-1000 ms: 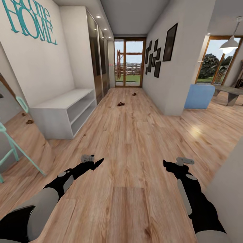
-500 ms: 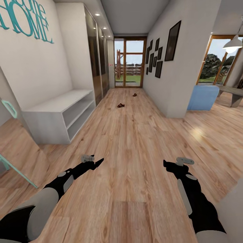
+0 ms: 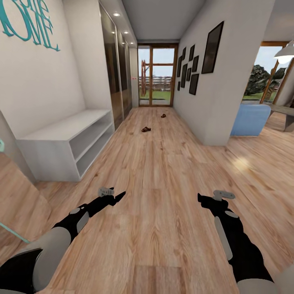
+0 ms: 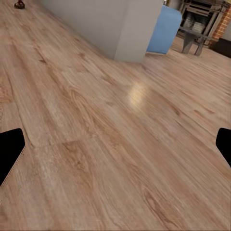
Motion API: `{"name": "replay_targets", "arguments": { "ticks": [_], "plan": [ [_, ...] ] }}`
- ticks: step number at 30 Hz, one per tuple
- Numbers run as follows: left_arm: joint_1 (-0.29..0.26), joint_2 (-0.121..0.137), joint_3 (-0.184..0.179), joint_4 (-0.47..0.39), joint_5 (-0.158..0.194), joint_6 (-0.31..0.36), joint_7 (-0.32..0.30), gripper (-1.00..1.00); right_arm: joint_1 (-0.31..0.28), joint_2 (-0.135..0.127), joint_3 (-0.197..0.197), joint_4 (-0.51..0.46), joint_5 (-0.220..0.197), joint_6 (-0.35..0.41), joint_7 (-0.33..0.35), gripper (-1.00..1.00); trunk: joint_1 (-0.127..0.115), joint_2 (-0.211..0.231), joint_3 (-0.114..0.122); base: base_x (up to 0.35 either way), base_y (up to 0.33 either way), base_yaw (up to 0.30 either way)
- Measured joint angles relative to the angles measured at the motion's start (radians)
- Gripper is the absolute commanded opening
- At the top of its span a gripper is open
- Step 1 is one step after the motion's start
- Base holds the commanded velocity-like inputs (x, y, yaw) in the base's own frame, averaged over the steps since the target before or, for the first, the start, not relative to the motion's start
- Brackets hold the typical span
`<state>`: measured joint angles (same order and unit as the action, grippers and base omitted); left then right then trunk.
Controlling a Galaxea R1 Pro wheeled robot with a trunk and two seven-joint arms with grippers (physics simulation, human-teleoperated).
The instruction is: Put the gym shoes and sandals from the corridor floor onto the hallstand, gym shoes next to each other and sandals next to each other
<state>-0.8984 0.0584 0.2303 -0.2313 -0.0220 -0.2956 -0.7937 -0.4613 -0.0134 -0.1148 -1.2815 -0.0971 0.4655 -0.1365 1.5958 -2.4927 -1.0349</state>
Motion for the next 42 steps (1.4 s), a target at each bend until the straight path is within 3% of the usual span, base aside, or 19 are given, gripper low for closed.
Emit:
{"name": "replay_targets", "arguments": {
  "ticks": [42],
  "plan": [
    [0.0,0.0,0.0,0.0,0.0,0.0,0.0,1.0,0.0,0.0,0.0,0.0,0.0,0.0,-0.001,1.0,0.0,0.0,0.0,0.347,0.0,0.0]
  ]
}}
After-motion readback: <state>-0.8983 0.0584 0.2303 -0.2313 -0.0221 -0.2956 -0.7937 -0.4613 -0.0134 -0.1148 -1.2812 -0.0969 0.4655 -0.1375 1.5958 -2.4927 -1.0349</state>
